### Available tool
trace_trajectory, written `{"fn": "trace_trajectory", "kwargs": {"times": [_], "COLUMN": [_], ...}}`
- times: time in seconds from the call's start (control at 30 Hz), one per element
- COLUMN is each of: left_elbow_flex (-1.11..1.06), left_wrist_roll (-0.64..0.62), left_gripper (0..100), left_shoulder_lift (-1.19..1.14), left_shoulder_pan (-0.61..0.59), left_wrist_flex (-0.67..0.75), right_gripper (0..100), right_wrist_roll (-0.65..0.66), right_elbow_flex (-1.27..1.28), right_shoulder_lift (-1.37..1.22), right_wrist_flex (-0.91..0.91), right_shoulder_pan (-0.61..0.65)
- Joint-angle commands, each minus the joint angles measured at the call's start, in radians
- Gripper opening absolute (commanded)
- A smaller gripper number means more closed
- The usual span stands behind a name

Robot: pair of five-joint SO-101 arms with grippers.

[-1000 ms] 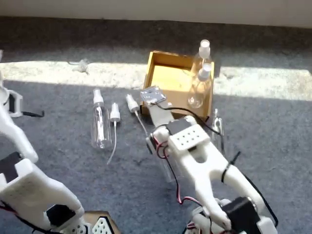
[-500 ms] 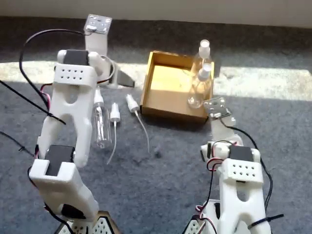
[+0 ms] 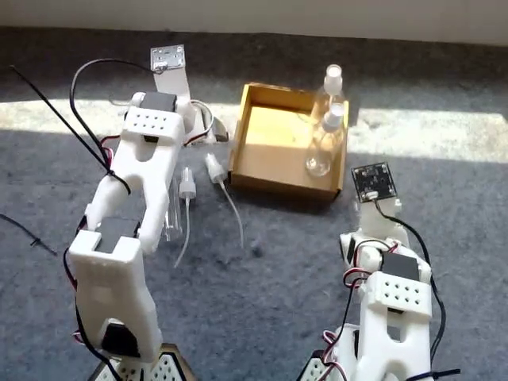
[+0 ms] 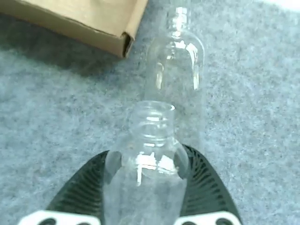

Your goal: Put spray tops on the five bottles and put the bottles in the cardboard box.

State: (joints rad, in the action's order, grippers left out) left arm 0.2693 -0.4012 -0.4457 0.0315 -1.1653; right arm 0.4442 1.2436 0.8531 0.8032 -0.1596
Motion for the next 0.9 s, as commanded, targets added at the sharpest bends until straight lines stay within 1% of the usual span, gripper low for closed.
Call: {"fn": "trace_trajectory", "kwargs": {"times": [0.0, 0.03, 0.13, 0.2, 0.23, 0.37, 0.43, 0.53, 0.67, 0.87], "left_elbow_flex": [0.033, 0.030, 0.030, 0.030, 0.030, 0.025, -0.016, -0.047, -0.099, -0.130], "left_wrist_roll": [-0.009, 0.000, 0.103, 0.143, 0.166, 0.330, 0.361, 0.405, 0.431, 0.454], "left_gripper": [29, 29, 29, 29, 29, 29, 29, 29, 29, 29], "left_shoulder_lift": [0.042, 0.051, 0.074, 0.090, 0.094, 0.088, 0.081, 0.067, 0.058, 0.054], "left_shoulder_pan": [0.015, 0.012, 0.008, -0.015, -0.030, -0.070, -0.070, -0.064, -0.073, -0.074], "left_wrist_flex": [-0.132, -0.161, -0.265, -0.301, -0.304, -0.304, -0.304, -0.270, -0.175, -0.106], "right_gripper": [0.6, 0.6, 0.6, 0.6, 0.6, 0.6, 0.6, 0.6, 0.6, 0.6], "right_wrist_roll": [0.006, 0.005, 0.002, 0.000, 0.000, 0.000, -0.002, -0.002, -0.002, -0.002], "right_elbow_flex": [0.018, 0.018, 0.018, 0.018, 0.018, 0.018, 0.018, 0.018, 0.021, 0.050], "right_shoulder_lift": [-0.005, -0.005, -0.005, -0.005, -0.005, -0.005, -0.005, -0.004, -0.005, 0.002], "right_wrist_flex": [-0.005, -0.005, -0.002, -0.001, -0.001, 0.001, 0.016, 0.045, 0.050, 0.048], "right_shoulder_pan": [-0.013, -0.012, -0.012, -0.010, -0.010, -0.010, -0.010, -0.001, 0.033, 0.038]}}
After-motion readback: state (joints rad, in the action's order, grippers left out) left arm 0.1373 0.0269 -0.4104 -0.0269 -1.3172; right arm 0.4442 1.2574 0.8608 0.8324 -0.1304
